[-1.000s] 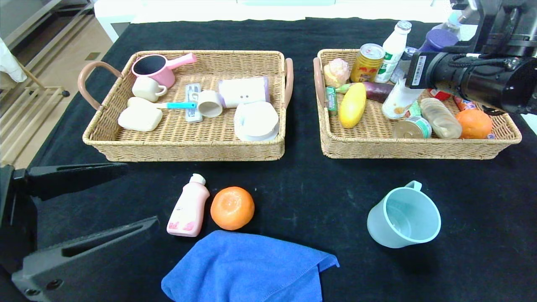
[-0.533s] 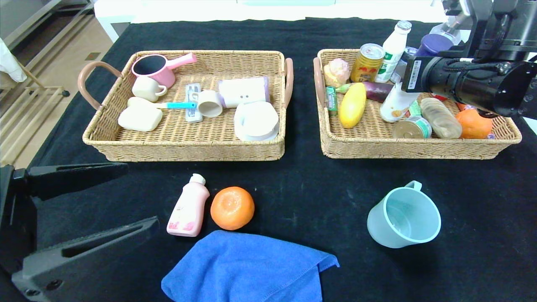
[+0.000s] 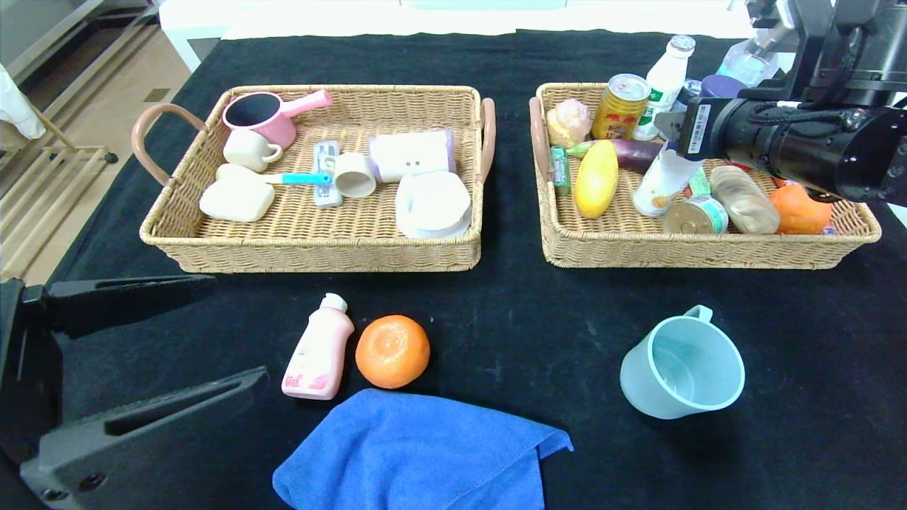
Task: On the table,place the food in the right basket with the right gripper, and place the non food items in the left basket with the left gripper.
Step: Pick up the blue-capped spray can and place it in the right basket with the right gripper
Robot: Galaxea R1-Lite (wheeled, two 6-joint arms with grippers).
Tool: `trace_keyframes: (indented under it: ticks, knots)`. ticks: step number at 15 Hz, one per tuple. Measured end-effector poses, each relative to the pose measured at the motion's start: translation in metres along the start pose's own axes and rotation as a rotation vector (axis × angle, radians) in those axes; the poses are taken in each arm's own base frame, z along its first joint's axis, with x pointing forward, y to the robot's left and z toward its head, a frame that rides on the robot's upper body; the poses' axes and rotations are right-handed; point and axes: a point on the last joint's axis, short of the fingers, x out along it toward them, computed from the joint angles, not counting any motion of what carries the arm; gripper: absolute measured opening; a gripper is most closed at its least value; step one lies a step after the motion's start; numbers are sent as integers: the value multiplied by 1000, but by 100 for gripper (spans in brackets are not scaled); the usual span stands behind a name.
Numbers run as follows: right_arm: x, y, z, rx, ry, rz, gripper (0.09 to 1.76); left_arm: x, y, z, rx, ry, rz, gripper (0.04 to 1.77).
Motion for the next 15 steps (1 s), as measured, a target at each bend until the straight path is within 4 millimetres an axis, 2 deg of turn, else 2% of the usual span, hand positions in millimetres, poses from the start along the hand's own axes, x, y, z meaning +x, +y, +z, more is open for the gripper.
trace_keyframes:
  ticks: [3, 7, 10, 15]
  knots:
    - [-11, 1, -1, -8, 15, -11, 149, 0, 0, -1, 0, 3, 0, 172]
    - [-38, -1, -6, -25, 48, 12, 157, 1, 0, -2, -3, 10, -3, 172]
    - [-68, -3, -7, -49, 104, 40, 162, 2, 0, -2, -3, 10, -3, 172]
    - [-137, -12, -11, -161, 327, 84, 166, 2, 0, -2, -5, 12, -3, 172]
